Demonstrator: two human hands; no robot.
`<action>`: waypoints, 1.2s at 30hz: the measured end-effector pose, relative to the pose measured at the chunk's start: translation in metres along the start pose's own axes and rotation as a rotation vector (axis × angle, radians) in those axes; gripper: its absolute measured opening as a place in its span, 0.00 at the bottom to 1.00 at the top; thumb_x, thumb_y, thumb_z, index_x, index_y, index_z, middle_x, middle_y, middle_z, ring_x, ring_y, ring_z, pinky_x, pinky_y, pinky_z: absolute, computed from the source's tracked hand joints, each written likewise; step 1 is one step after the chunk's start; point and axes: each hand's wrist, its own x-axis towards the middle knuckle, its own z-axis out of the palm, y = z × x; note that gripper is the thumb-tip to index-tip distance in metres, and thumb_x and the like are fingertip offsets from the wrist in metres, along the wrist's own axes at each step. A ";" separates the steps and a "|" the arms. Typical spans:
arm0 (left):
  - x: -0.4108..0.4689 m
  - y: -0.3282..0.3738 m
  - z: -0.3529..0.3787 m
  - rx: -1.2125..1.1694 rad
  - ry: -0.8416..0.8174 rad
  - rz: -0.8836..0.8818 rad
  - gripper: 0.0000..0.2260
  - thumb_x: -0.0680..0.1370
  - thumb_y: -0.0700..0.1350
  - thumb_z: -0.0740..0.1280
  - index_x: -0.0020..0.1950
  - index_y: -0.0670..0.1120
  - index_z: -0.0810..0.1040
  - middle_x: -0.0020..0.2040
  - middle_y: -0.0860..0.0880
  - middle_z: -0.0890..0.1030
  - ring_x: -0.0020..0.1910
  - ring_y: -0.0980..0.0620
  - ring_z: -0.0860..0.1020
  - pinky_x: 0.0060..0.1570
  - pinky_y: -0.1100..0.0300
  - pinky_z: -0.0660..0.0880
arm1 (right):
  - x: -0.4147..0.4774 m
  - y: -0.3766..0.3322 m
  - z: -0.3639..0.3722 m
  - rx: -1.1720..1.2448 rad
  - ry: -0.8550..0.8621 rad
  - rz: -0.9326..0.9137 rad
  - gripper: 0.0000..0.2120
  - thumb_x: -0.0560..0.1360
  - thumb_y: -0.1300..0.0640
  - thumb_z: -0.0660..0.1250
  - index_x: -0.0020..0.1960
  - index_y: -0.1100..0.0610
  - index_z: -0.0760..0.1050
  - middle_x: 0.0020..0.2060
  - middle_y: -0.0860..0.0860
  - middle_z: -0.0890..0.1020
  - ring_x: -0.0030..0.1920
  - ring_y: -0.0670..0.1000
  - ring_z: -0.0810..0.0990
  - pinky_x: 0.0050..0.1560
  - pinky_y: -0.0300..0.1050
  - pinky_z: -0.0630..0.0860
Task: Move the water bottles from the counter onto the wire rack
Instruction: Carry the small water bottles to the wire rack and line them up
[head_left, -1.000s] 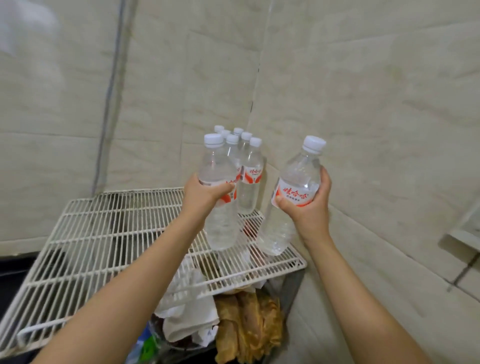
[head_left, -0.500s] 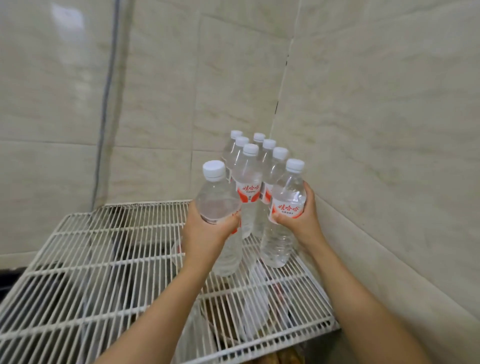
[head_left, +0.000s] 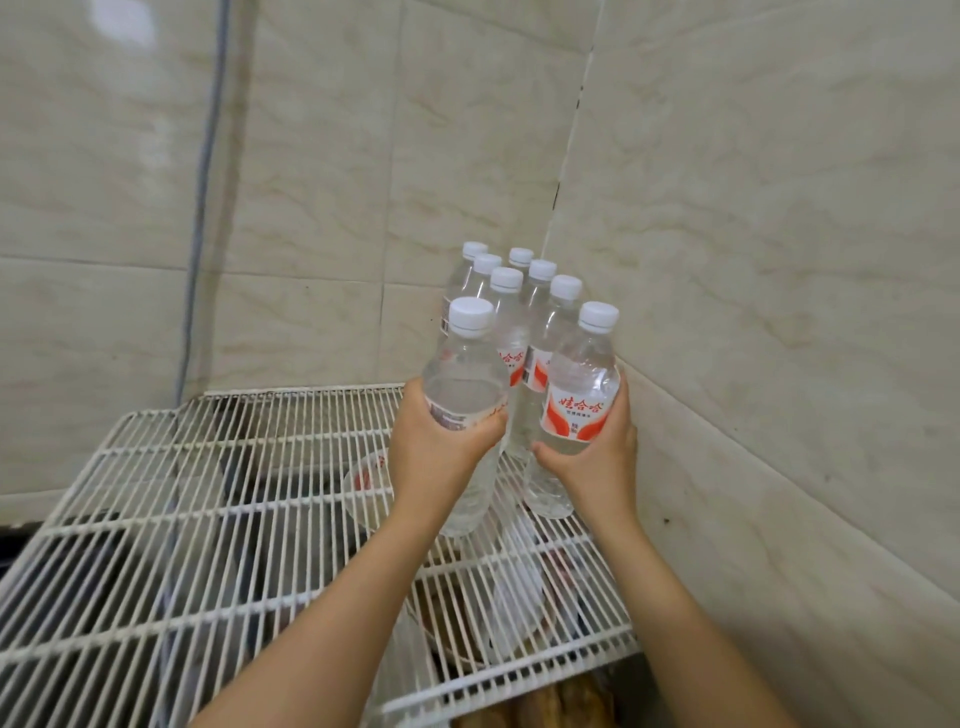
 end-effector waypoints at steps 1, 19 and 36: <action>0.000 -0.002 0.000 -0.002 0.002 0.006 0.25 0.64 0.51 0.77 0.54 0.58 0.68 0.47 0.61 0.77 0.47 0.61 0.77 0.50 0.56 0.77 | -0.001 -0.001 0.001 0.045 0.001 0.003 0.57 0.52 0.46 0.78 0.73 0.43 0.49 0.67 0.49 0.68 0.67 0.51 0.68 0.66 0.56 0.69; -0.005 -0.015 0.002 -0.042 -0.198 0.008 0.31 0.68 0.45 0.75 0.66 0.55 0.64 0.54 0.61 0.75 0.55 0.60 0.75 0.50 0.65 0.72 | 0.019 -0.164 -0.025 -0.415 -0.236 -0.269 0.31 0.72 0.34 0.56 0.63 0.55 0.70 0.46 0.51 0.76 0.50 0.53 0.74 0.44 0.43 0.64; -0.013 -0.030 0.001 0.302 -0.480 0.011 0.32 0.73 0.42 0.70 0.72 0.55 0.59 0.59 0.59 0.69 0.64 0.53 0.70 0.63 0.51 0.72 | 0.075 -0.183 -0.044 -0.399 -0.631 0.016 0.11 0.71 0.69 0.65 0.51 0.60 0.79 0.36 0.50 0.75 0.36 0.46 0.73 0.38 0.39 0.75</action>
